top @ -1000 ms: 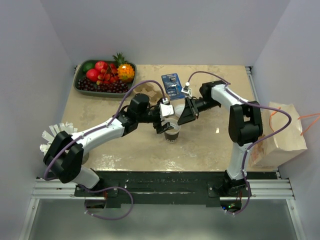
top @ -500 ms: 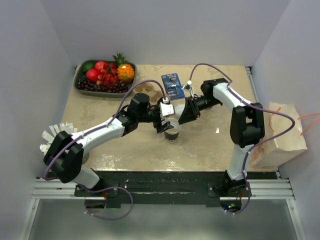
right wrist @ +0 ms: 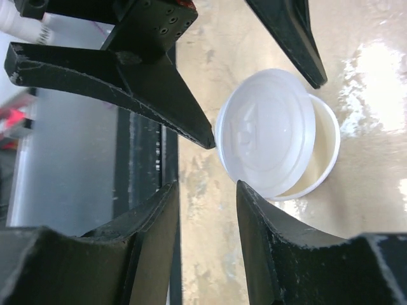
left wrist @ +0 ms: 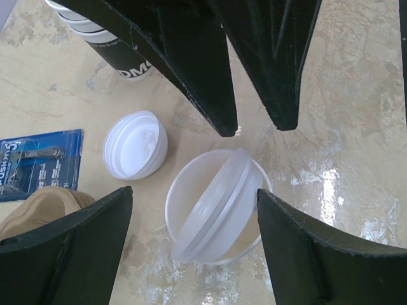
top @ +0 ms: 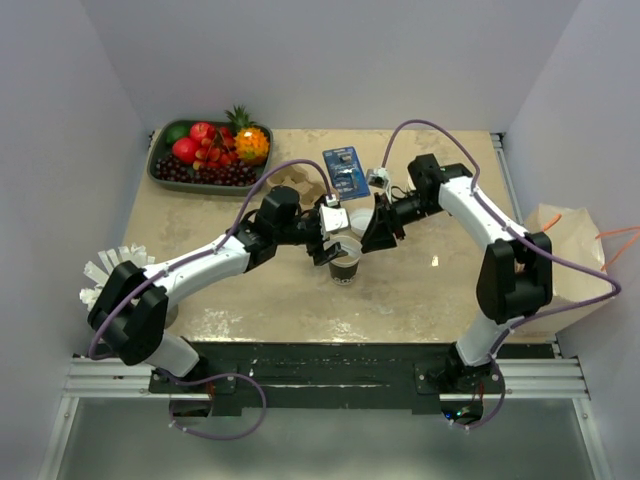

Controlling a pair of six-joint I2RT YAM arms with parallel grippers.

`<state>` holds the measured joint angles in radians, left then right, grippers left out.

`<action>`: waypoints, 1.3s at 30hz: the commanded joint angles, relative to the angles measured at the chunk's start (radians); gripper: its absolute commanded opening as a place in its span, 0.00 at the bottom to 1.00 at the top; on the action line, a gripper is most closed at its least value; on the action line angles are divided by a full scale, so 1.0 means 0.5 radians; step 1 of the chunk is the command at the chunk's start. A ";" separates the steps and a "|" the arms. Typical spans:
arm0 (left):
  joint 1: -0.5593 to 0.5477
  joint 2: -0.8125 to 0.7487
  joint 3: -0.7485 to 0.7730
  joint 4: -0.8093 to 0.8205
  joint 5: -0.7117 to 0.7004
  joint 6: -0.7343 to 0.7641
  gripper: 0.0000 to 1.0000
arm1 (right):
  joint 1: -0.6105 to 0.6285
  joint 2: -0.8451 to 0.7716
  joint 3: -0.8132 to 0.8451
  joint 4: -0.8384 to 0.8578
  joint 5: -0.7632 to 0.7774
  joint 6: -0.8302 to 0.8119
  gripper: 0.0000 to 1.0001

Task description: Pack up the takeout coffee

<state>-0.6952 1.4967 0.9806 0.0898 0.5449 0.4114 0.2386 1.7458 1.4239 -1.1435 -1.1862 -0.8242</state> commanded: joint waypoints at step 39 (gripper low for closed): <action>-0.012 -0.075 0.088 0.001 -0.007 0.064 0.84 | 0.198 0.030 0.098 0.231 0.105 0.190 0.10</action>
<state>-0.6952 1.4979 0.9913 0.0799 0.5419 0.4145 0.3420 1.7737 1.4425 -1.0245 -1.0943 -0.7906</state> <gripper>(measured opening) 0.829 0.105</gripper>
